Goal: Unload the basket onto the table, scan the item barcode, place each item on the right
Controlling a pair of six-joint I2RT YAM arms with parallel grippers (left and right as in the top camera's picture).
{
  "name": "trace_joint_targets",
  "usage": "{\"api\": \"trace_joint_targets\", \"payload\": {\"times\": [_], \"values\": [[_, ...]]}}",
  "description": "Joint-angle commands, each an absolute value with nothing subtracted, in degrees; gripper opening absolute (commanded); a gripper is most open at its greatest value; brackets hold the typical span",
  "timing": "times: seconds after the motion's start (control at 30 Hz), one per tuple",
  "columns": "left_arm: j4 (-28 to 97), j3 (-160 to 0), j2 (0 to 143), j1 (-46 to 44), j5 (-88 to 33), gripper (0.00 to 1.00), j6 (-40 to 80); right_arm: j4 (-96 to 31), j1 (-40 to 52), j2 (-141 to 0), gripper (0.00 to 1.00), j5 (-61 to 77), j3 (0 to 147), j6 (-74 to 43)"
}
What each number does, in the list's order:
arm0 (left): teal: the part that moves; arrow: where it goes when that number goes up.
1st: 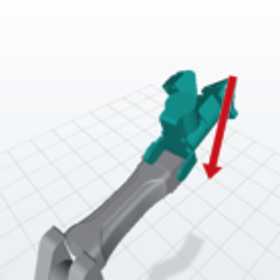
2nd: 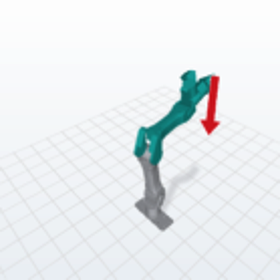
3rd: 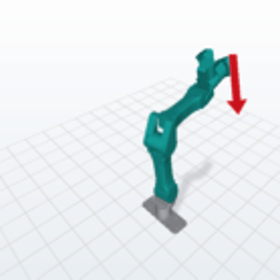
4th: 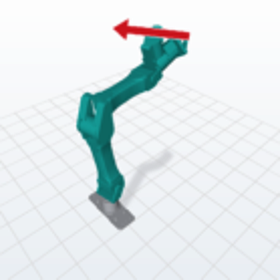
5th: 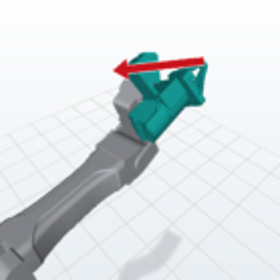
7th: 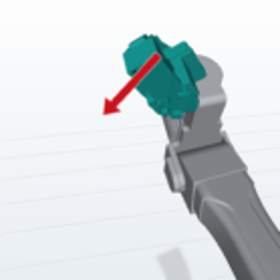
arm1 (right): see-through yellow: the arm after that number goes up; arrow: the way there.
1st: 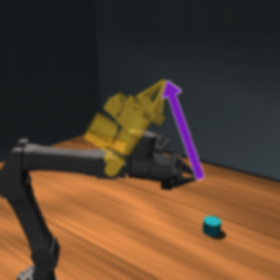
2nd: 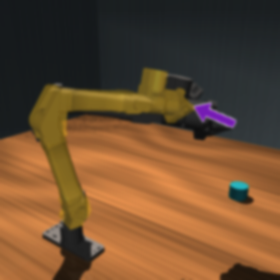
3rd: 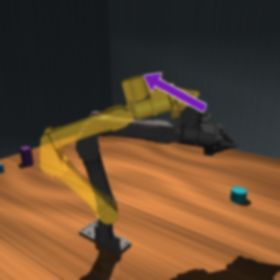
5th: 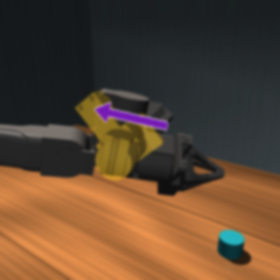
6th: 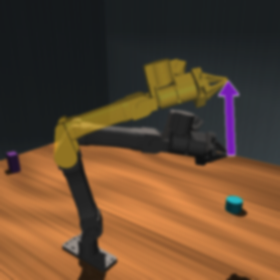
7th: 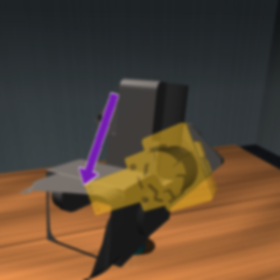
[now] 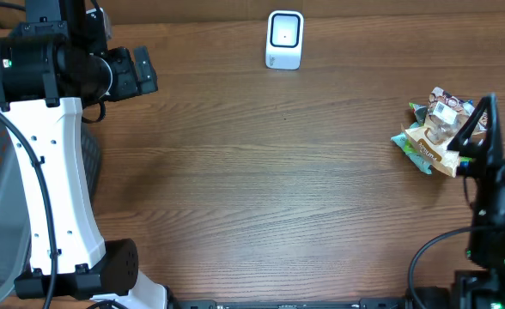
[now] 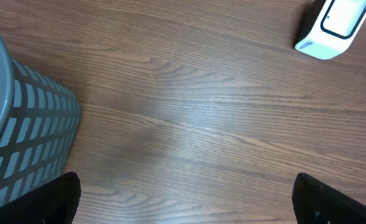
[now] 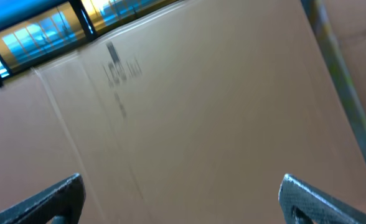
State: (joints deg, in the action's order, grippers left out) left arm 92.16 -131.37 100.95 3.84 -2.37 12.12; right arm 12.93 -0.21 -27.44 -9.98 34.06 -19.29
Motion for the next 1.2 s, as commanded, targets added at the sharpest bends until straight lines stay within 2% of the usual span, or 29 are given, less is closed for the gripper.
{"api": "trace_joint_targets", "payload": {"times": [0.0,0.13,0.4,0.63,0.97,1.17], "values": [[92.12,-131.39,100.03,3.62,-2.55,1.00,13.10,20.32,0.32,-22.61,1.00,-11.40,25.45,-19.07],[92.12,-131.39,100.03,3.62,-2.55,1.00,13.10,28.99,1.19,-16.10,1.00,-11.31,13.91,-19.09],[92.12,-131.39,100.03,3.62,-2.55,1.00,13.10,29.23,5.34,-5.34,1.00,-6.76,1.74,-16.23],[92.12,-131.39,100.03,3.62,-2.55,1.00,13.10,15.70,6.28,-0.62,1.00,0.51,0.45,-3.77],[92.12,-131.39,100.03,3.62,-2.55,1.00,13.10,-3.70,6.24,-0.12,1.00,2.26,0.45,-4.45],[92.12,-131.39,100.03,3.62,-2.55,1.00,13.10,-4.75,6.26,-0.14,1.00,1.41,0.47,-4.45]]}}
